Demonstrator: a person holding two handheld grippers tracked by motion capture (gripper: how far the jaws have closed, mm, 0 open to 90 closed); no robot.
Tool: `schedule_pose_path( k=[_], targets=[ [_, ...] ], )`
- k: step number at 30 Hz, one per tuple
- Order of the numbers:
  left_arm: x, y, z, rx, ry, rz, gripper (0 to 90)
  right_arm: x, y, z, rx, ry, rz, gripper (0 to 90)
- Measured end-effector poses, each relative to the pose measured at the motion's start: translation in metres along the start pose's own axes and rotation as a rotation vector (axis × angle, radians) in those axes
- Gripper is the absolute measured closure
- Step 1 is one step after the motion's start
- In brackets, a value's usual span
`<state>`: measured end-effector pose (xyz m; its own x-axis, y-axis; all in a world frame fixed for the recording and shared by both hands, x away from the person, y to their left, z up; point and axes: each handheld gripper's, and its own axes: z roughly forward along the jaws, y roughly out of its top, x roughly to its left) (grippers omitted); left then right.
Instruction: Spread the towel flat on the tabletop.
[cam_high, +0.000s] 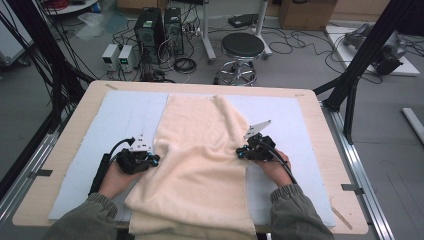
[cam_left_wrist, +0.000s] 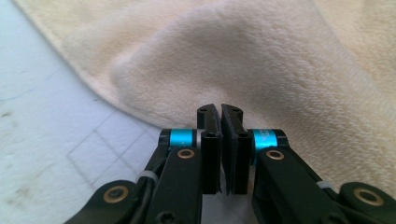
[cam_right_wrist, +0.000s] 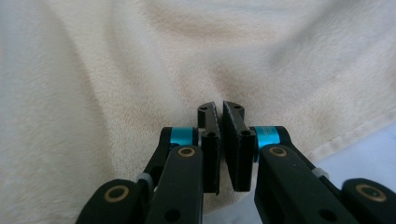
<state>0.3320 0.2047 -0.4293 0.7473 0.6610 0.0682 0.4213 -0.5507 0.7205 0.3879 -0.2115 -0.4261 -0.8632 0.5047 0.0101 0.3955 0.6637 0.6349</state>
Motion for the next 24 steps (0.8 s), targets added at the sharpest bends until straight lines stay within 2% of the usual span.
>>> schedule_pose_path(
  k=[4, 6, 7, 8, 10, 11, 13, 16, 20, 21, 24],
  targets=[
    [0.011, 0.001, -0.012, -0.061, 0.089, -0.053, 86.6, -0.012, 0.007, -0.010, -0.015, -0.077, 0.016, 86.0],
    [0.016, 0.002, -0.014, -0.077, 0.121, -0.079, 86.7, -0.017, 0.012, -0.013, -0.031, -0.109, 0.027, 85.9],
    [0.018, 0.004, -0.014, -0.073, 0.123, -0.093, 86.6, -0.019, 0.016, -0.016, -0.053, -0.142, 0.029, 85.7],
    [0.018, 0.005, -0.013, -0.072, 0.121, -0.101, 86.4, -0.023, 0.018, -0.016, -0.063, -0.149, 0.042, 85.0],
    [0.017, 0.006, -0.012, -0.067, 0.122, -0.099, 83.8, -0.027, 0.019, -0.015, -0.051, -0.155, 0.057, 78.2],
    [0.016, 0.006, -0.013, -0.071, 0.120, -0.096, 78.8, -0.027, 0.019, -0.014, -0.048, -0.159, 0.060, 74.8],
    [0.016, 0.006, -0.016, -0.078, 0.098, -0.088, 74.5, -0.026, 0.017, -0.018, -0.061, -0.143, 0.060, 71.4],
    [0.011, 0.007, -0.025, -0.100, 0.086, -0.070, 69.6, -0.017, 0.015, -0.029, -0.084, -0.140, 0.043, 66.6],
    [-0.002, 0.003, -0.039, -0.118, 0.068, -0.009, 64.9, -0.002, 0.011, -0.044, -0.114, -0.107, 0.018, 62.2],
    [-0.004, 0.002, -0.041, -0.121, 0.062, 0.000, 64.0, 0.005, 0.011, -0.047, -0.091, -0.093, 0.010, 61.0],
    [-0.015, -0.004, -0.049, -0.132, 0.024, 0.030, 62.2, 0.026, 0.013, -0.055, -0.076, -0.059, -0.036, 59.1]
  ],
)
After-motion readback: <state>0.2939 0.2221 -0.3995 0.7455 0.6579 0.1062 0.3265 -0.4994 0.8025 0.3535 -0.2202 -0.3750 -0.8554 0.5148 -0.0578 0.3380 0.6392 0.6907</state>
